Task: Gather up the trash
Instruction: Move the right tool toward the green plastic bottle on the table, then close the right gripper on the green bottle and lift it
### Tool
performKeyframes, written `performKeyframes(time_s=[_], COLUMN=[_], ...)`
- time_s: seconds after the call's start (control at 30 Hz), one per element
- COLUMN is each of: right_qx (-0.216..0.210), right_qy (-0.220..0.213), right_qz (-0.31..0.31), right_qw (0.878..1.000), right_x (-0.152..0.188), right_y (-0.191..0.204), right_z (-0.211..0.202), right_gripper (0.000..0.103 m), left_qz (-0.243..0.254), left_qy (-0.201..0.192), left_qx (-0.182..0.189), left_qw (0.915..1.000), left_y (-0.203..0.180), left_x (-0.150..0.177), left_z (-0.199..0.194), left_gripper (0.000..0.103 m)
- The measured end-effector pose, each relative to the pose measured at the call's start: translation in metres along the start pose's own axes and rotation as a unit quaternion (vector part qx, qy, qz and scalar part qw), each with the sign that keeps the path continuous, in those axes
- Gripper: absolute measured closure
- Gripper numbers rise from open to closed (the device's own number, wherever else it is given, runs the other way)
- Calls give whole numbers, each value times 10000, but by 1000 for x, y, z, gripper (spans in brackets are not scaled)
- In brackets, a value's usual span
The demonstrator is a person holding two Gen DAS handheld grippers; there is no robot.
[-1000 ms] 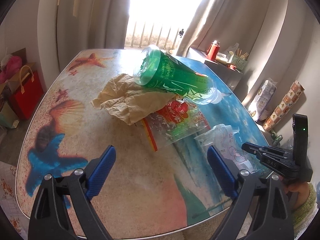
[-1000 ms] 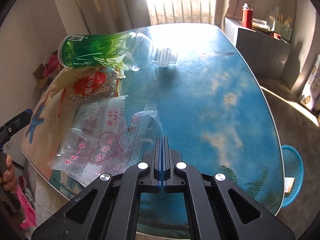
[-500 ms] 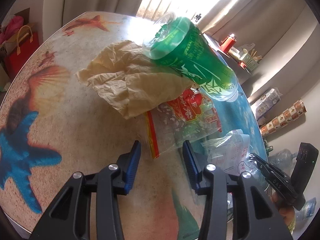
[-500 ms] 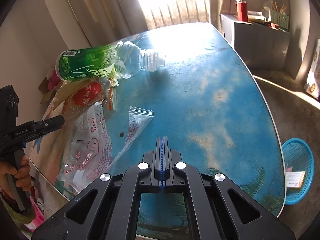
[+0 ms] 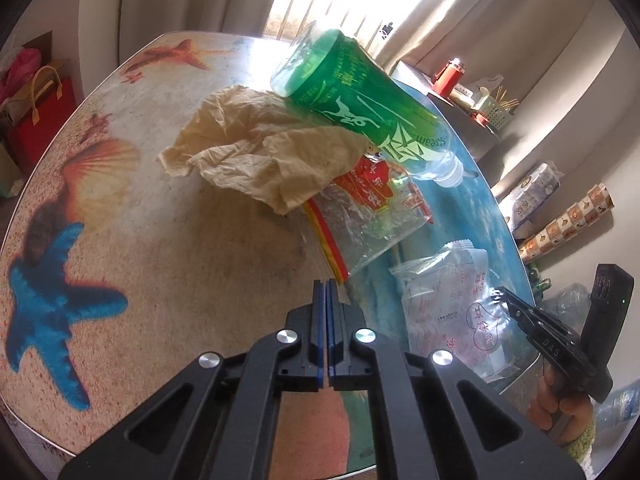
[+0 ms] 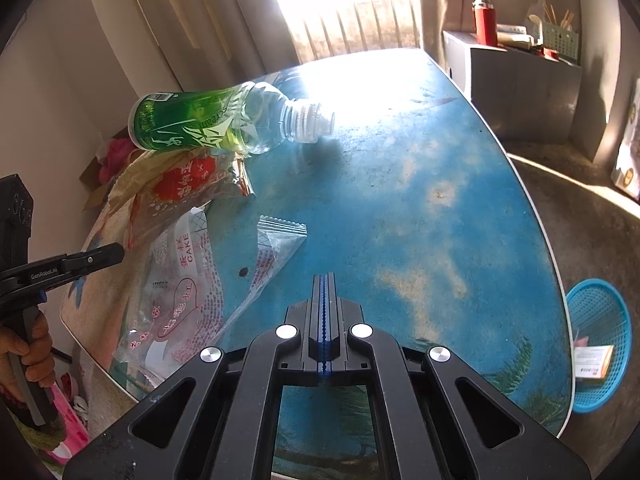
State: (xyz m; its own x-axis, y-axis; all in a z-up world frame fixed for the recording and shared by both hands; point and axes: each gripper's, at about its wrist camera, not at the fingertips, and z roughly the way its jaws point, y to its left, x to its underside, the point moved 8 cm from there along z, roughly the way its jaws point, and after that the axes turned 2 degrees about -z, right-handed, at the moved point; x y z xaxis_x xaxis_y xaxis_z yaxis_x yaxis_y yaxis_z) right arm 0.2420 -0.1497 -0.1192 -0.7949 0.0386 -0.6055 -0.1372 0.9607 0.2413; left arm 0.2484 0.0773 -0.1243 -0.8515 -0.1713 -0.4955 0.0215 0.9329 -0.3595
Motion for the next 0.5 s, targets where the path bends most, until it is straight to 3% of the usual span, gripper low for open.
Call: performKeyframes(time_s=[0.2, 0.27, 0.37, 0.43, 0.5], right_qx=[2, -34, -281, -463, -543], right_qy=[39, 47, -55, -192, -385], right_qz=[-64, -121, -245, -496, -874], right_qw=[10000, 9999, 9993, 9975, 9939], right_x=[0, -3, -17, -34, -55], right_y=[1, 1, 3, 9, 19], right_z=[0, -3, -14, -23, -33], right_gripper=[103, 97, 87, 70, 56], left_qz=[305, 348, 401, 445, 494], left_qy=[-64, -191, -417, -608, -774], left_qx=[-30, -14, -47, -62, -83], left_qw=[9995, 9992, 9983, 9971, 9957], left_y=[-8, -8, -6, -6, -6], left_x=[7, 3, -7, -16, -23], left_z=[-12, -19, -32, -41, -48], left_gripper=[103, 102, 84, 69, 62])
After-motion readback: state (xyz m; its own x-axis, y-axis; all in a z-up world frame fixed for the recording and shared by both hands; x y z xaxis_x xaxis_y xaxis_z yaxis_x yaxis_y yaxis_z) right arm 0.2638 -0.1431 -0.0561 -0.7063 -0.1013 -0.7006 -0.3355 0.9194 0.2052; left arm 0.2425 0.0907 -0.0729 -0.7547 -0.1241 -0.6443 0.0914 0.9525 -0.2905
